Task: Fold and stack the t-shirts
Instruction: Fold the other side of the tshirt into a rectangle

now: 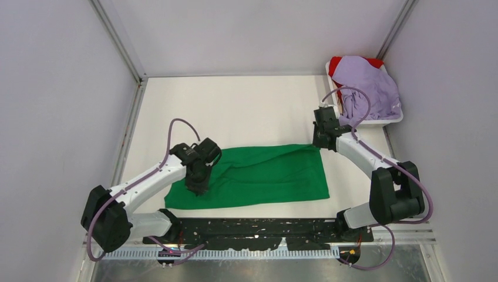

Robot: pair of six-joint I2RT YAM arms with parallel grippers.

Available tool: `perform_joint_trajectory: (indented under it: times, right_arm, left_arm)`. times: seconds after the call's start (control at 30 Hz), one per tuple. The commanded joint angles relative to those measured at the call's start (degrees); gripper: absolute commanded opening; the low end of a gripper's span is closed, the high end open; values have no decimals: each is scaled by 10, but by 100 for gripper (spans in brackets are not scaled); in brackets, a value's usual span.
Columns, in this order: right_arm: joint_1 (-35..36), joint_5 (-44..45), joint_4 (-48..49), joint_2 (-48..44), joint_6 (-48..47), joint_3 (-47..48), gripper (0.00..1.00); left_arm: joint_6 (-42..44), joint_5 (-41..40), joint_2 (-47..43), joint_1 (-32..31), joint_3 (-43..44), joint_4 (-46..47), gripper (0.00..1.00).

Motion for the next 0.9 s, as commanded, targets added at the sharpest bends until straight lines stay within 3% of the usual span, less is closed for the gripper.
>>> perform_joint_trajectory:
  times: [0.0, 0.07, 0.17, 0.27, 0.33, 0.43, 0.57, 0.73, 0.87]
  right_arm:
    - [1, 33, -8, -15, 13, -11, 23]
    - [2, 43, -27, -25, 19, -17, 35]
    - [1, 34, -65, -51, 24, -31, 40]
    - [2, 23, -86, -103, 33, -40, 74]
    - [1, 33, -88, -129, 35, -43, 88]
    - [-2, 36, -86, -147, 33, -37, 99]
    - [-4, 22, -81, -141, 31, -31, 97]
    - [-5, 13, -78, -137, 29, -33, 95]
    - [-5, 11, -78, -140, 28, -39, 95]
  left_arm:
    - [-2, 85, 4, -2, -31, 39, 37]
    - [-2, 114, -12, -1, -47, 50, 54]
    - [-7, 107, -37, -1, -33, 40, 73]
    - [-11, 90, -51, 0, -2, 57, 99]
    - [-12, 88, -46, 10, 9, 95, 100]
    - [-11, 130, -7, 45, 15, 164, 100]
    - [-13, 163, 75, 84, 27, 241, 100]
    - [-6, 189, 157, 88, 42, 272, 100]
    - [-4, 226, 169, 82, 28, 302, 100]
